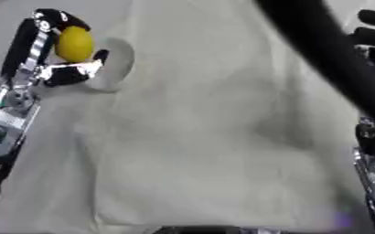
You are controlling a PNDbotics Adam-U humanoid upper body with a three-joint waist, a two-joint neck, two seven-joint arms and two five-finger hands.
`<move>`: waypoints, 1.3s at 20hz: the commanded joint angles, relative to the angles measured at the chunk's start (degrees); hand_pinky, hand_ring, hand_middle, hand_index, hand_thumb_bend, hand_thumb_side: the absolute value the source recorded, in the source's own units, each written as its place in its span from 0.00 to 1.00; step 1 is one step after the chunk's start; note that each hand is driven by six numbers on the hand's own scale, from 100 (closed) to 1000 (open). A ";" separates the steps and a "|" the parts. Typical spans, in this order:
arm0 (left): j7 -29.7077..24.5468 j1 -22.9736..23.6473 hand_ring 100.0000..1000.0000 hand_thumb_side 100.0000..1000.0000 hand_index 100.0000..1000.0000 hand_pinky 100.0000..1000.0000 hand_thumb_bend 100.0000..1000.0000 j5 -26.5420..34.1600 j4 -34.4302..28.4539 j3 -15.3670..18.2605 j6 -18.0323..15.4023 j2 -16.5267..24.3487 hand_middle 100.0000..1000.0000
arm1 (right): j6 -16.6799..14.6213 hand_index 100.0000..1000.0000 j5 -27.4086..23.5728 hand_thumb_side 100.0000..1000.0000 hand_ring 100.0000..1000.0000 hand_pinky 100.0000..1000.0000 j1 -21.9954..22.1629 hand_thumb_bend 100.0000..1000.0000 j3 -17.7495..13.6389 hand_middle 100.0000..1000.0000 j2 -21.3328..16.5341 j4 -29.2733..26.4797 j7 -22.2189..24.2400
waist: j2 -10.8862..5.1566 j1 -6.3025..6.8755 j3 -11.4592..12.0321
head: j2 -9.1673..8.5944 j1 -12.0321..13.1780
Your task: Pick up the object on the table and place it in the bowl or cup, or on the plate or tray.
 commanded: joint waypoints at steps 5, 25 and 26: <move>-2.59 -0.36 0.82 0.75 0.94 0.65 0.75 -1.90 -0.05 0.31 -2.66 0.50 0.76 | -0.04 0.76 -0.03 0.88 0.58 0.20 -0.47 0.00 -0.16 0.76 -1.15 -0.76 0.25 | -0.93 -0.20 -0.01 | -0.90 -0.57; 17.38 11.78 0.74 1.00 0.80 0.56 0.00 21.64 -18.71 8.54 -11.13 3.78 0.66 | 0.44 0.76 0.46 0.88 0.58 0.19 -0.30 0.00 -0.80 0.77 -0.57 -0.76 -0.16 | -0.14 -0.40 0.79 | -1.84 -1.53; 17.57 12.90 0.74 1.00 0.80 0.56 0.00 22.68 -20.34 9.31 -11.65 3.50 0.66 | 0.51 0.76 0.56 0.88 0.58 0.19 -0.23 0.00 -0.86 0.77 -0.48 -0.76 -0.20 | -0.10 -0.45 0.90 | -1.84 -1.47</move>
